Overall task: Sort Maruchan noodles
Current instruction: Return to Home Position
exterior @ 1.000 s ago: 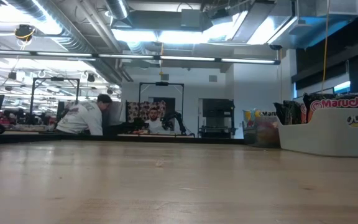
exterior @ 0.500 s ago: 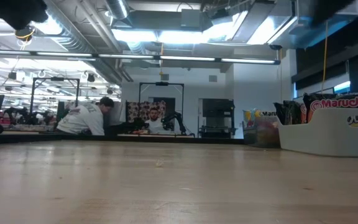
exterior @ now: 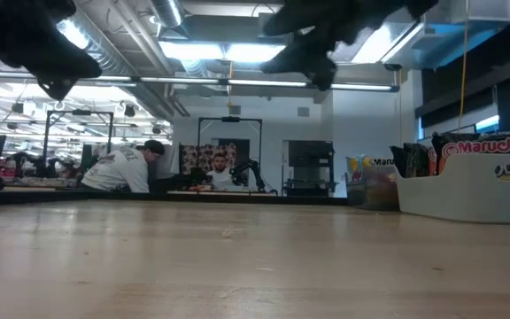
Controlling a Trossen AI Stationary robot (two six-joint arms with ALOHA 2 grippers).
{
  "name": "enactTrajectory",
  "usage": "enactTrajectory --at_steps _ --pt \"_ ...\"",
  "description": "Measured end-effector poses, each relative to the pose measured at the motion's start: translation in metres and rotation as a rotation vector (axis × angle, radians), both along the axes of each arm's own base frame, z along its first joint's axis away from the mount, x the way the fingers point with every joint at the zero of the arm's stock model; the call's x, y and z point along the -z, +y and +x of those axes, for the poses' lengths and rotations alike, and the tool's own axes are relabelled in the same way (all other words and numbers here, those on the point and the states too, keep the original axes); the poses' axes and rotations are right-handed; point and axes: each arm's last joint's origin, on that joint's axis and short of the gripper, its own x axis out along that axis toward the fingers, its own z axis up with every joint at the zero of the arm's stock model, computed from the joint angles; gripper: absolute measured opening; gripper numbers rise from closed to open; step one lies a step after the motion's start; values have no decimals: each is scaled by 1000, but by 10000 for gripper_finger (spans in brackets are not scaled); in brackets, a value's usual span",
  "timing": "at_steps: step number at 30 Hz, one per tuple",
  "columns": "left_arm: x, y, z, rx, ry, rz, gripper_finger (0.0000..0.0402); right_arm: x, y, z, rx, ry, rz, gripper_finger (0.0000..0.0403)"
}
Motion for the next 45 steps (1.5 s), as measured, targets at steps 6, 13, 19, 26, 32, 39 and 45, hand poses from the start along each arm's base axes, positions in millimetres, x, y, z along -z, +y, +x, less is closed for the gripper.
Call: enactTrajectory --at_steps 6,13,19,26,32,39,45 --pt "8 23 -11 -39 -75 74 10 -1 -15 7 37 -113 -33 178" --pt "26 42 -17 -89 -125 139 1 -1 -39 4 19 -150 -111 124" --pt "28 53 -17 -48 -207 166 1 13 -75 -12 16 -262 -63 48" --pt "30 60 -19 -137 -221 193 5 8 -99 -51 83 -362 -85 2" --pt "30 64 -21 -305 -210 228 10 13 -111 -86 147 -410 -127 9" --pt "29 63 -21 -257 -214 264 2 21 -120 -118 182 -565 -126 9" --pt "26 63 -21 -236 -241 287 5 29 -121 -137 195 -607 -130 9"
